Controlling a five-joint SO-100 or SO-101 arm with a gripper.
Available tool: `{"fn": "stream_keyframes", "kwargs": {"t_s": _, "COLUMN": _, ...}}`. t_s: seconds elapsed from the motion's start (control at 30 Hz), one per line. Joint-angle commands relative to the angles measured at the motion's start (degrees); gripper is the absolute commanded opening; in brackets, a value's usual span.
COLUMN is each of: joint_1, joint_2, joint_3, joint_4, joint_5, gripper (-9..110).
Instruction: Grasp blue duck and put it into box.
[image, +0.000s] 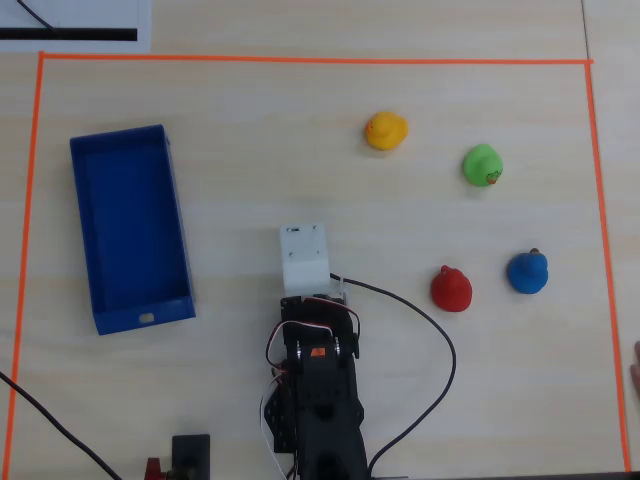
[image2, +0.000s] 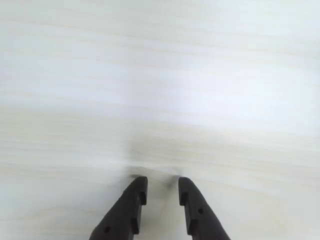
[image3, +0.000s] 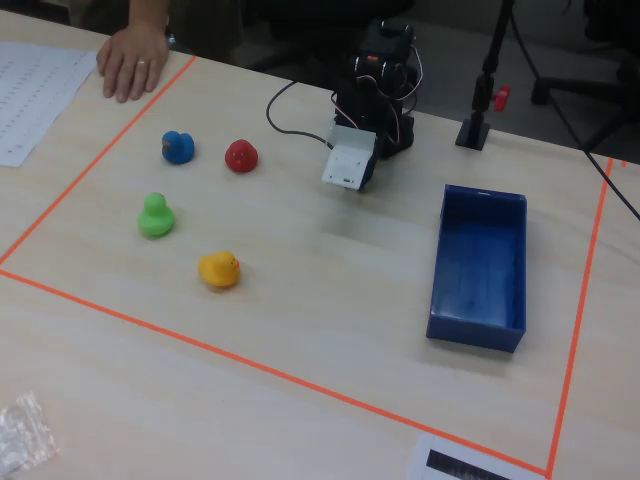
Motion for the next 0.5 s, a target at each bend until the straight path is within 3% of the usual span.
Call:
{"fn": "stream_keyframes", "kwargs": {"t_s": 0.0, "joint_1": 0.44, "joint_2": 0.09, "joint_3": 0.09, "joint_4": 1.05, "joint_5": -0.35, "gripper": 6}}
{"fn": "stream_keyframes", "kwargs": {"t_s": 0.47, "joint_1": 0.97, "joint_2": 0.09, "joint_3": 0.09, "joint_4": 1.05, "joint_5": -0.35, "gripper": 6}}
